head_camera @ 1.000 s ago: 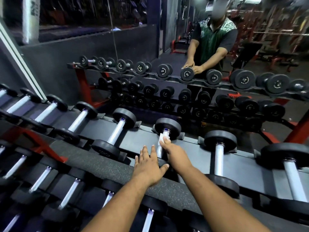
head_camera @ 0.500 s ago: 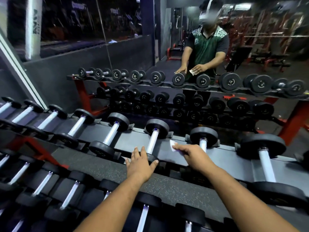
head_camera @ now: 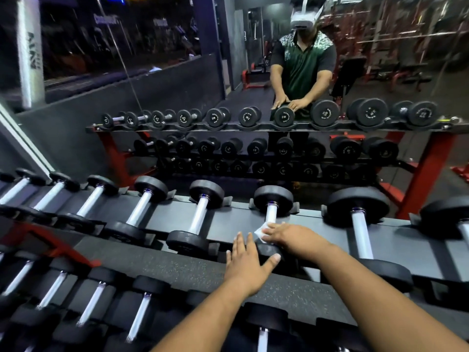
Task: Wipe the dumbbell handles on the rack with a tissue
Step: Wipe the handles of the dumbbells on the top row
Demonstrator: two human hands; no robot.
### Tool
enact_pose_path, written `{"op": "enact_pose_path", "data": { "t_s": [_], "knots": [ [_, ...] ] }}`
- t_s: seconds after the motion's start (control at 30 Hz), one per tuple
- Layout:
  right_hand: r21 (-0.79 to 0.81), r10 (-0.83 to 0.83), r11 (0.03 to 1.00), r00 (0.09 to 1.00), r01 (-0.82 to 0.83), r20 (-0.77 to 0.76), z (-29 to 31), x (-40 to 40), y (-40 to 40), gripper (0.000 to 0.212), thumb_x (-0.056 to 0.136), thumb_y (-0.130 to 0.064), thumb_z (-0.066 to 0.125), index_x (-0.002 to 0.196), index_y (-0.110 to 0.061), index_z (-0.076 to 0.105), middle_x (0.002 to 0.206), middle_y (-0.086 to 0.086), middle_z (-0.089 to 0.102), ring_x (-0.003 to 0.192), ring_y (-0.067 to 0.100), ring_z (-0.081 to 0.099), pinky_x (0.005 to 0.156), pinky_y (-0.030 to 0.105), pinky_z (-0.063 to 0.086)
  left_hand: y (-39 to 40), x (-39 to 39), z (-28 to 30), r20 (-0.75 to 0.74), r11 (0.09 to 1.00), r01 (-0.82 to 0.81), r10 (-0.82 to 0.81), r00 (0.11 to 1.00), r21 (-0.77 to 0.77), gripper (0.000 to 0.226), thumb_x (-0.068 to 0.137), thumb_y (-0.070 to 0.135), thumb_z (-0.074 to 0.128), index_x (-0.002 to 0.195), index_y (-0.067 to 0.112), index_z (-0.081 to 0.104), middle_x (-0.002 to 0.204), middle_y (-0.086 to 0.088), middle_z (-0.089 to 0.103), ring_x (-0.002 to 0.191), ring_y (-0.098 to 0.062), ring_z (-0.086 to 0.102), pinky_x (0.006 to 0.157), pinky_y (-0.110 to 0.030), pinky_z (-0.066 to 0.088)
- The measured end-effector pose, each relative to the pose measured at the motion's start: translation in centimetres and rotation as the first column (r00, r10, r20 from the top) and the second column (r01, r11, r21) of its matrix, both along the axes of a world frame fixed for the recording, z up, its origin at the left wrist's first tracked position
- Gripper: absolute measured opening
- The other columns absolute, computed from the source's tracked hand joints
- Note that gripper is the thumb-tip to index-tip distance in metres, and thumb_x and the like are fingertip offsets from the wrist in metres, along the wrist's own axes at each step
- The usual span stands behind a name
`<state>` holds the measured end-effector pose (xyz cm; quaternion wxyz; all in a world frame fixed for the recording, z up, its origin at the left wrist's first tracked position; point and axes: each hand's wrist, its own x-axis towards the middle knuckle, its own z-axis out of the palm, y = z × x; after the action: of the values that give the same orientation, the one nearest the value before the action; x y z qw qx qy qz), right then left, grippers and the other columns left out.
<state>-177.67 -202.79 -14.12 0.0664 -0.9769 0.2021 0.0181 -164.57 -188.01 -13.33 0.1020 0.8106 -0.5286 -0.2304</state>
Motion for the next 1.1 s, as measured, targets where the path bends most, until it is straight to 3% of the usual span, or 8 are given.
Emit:
{"op": "enact_pose_path", "data": {
  "t_s": [0.17,0.27,0.37,0.57,0.7,0.8,1.0,1.1],
  "knots": [
    [-0.033,-0.163,0.986,0.986,0.164,0.034,-0.9,0.6,-1.3,0.074,0.097,-0.005,0.048,0.160,-0.023,0.013,0.168,-0.006,0.000,0.154,0.015,0.000,0.120,0.048,0.024,-0.9,-1.8,-0.3,-0.021,0.999,-0.044,0.043,0.999,-0.029,0.101,0.097,0.068,0.039,0.159,0.008,-0.013,0.168,-0.011,-0.017,0.156,-0.023,-0.011,0.125,-0.039,-0.001],
    [0.091,-0.119,0.989,0.992,0.115,0.038,-1.6,-0.1,-0.7,0.067,0.097,-0.008,0.048,0.157,-0.026,0.026,0.167,-0.006,0.010,0.153,0.015,0.010,0.119,0.038,0.027,-1.3,-1.6,-0.3,-0.037,0.998,-0.050,0.049,0.998,-0.032,0.099,0.099,0.064,0.042,0.159,0.006,-0.012,0.168,-0.012,-0.015,0.156,-0.025,-0.010,0.125,-0.039,0.001],
    [0.141,-0.057,0.989,0.998,0.054,0.013,-1.6,-1.8,-0.1,0.065,0.096,-0.009,0.047,0.154,-0.034,0.032,0.165,-0.012,0.016,0.152,0.011,0.017,0.120,0.042,0.025,-1.5,-1.6,-0.3,-0.014,1.000,-0.024,0.024,1.000,0.005,0.100,0.099,0.064,0.041,0.159,0.005,-0.013,0.167,-0.015,-0.016,0.156,-0.027,-0.010,0.125,-0.041,0.001],
    [-0.040,-0.280,0.960,0.960,0.279,-0.019,-0.2,0.7,-1.3,0.092,0.088,0.000,0.054,0.160,-0.022,0.002,0.167,-0.001,-0.010,0.154,0.020,-0.004,0.122,0.052,0.018,-1.6,-1.4,-0.4,-0.010,1.000,0.009,-0.009,1.000,0.015,0.100,0.099,0.064,0.040,0.157,0.002,-0.013,0.167,-0.020,-0.014,0.155,-0.030,-0.009,0.125,-0.041,0.003],
    [0.060,-0.265,0.962,0.964,0.265,-0.012,-0.9,0.2,0.2,0.073,0.096,-0.005,0.047,0.159,-0.030,0.019,0.166,-0.008,0.004,0.153,0.014,0.011,0.123,0.038,0.019,-1.8,-1.1,-1.0,-0.028,1.000,0.018,-0.018,0.999,-0.012,0.101,0.099,0.063,0.042,0.157,0.001,-0.013,0.166,-0.022,-0.013,0.155,-0.032,-0.009,0.126,-0.042,0.002],
    [0.048,-0.148,0.987,0.982,0.155,-0.118,-0.8,-1.1,1.0,0.066,0.098,-0.010,0.049,0.156,-0.034,0.028,0.165,-0.012,0.013,0.152,0.007,0.010,0.123,0.040,0.014,-1.8,-1.3,-1.2,-0.021,0.999,0.020,-0.021,1.000,-0.041,0.101,0.099,0.062,0.044,0.157,0.001,-0.011,0.166,-0.023,-0.011,0.155,-0.033,-0.009,0.126,-0.042,0.004],
    [-0.180,-0.201,0.968,0.969,0.175,-0.140,0.6,1.1,-0.6,0.077,0.096,-0.003,0.043,0.160,-0.029,0.008,0.167,-0.010,-0.004,0.154,0.018,-0.010,0.123,0.054,0.008,-1.9,-1.5,-0.7,-0.027,1.000,0.012,-0.013,1.000,-0.015,0.102,0.099,0.063,0.042,0.157,0.000,-0.014,0.165,-0.024,-0.014,0.155,-0.034,-0.011,0.126,-0.044,0.004],
    [-0.129,-0.212,0.970,0.976,0.205,-0.046,0.1,2.1,-0.9,0.073,0.097,-0.001,0.038,0.160,-0.022,0.008,0.168,-0.003,-0.003,0.154,0.020,-0.006,0.123,0.050,0.012,-2.0,-1.4,-0.4,-0.020,1.000,0.001,0.000,1.000,0.025,0.103,0.098,0.065,0.041,0.157,0.000,-0.014,0.166,-0.022,-0.015,0.155,-0.033,-0.012,0.126,-0.044,0.002]
  ]
}}
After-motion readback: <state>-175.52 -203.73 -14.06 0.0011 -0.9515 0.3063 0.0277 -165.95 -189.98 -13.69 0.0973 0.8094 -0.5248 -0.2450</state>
